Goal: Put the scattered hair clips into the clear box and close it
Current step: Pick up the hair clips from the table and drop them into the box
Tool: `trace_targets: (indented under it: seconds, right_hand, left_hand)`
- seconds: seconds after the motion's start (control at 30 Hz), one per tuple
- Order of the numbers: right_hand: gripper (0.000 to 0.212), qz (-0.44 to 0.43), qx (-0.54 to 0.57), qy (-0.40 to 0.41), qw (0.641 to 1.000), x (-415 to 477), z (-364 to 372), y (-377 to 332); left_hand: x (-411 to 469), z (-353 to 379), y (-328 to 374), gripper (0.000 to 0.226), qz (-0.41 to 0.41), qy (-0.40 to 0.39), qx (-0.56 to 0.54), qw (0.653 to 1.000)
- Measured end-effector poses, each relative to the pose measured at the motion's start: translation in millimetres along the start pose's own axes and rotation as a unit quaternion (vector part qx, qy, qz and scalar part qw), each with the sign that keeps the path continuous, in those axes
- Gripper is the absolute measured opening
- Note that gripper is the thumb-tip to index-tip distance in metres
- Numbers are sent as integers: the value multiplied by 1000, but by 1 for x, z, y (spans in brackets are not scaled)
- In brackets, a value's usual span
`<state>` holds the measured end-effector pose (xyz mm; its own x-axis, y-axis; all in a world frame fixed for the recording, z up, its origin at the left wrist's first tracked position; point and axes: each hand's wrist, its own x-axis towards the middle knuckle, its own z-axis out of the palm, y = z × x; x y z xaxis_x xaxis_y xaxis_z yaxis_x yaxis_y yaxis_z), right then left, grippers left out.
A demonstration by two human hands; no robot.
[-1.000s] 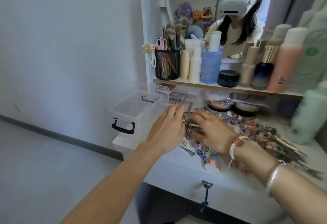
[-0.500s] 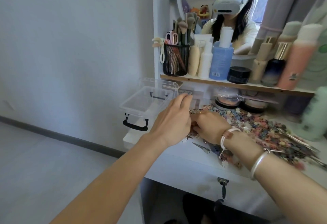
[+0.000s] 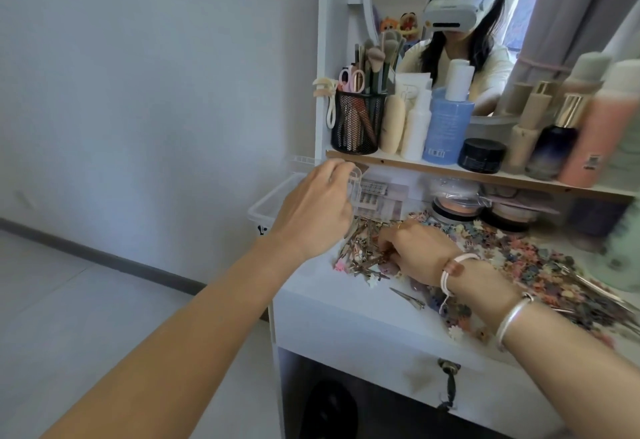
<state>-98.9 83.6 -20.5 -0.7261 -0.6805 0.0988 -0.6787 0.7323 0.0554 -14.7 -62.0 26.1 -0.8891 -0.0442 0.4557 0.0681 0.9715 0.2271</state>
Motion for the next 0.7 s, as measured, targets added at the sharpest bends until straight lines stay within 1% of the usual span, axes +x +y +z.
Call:
trace_targets:
  seconds: [0.1,0.23,0.33,0.43,0.57,0.63,0.7]
  right_hand:
    - [29,-29,-1,-8,1000,1,-5,5]
    - [22,-40,3,4,999,2,-8,14]
    - [19,-50,22,3,999,3,-17,17]
    - [15,-59,80,53,994,10,-34,16]
    - [13,-85,156,152,972,28,-58,-1]
    - [14,-100,151,162,970,37,-63,-15]
    - [17,-120,131,134,975,44,-62,-26]
  left_hand:
    - [6,-5,-12,46,-28,-11,5,1000]
    - [16,-10,-30,44,-81,-24,-6,996]
    - [22,-7,-43,43,-128,-54,-10,990]
    - [25,-5,-53,42,-162,-84,-18,983]
    - [27,-3,-60,42,-180,-87,-35,979]
    - [25,-3,-63,42,-190,-72,-51,978]
    - [24,-3,-64,42,-202,-53,-83,974]
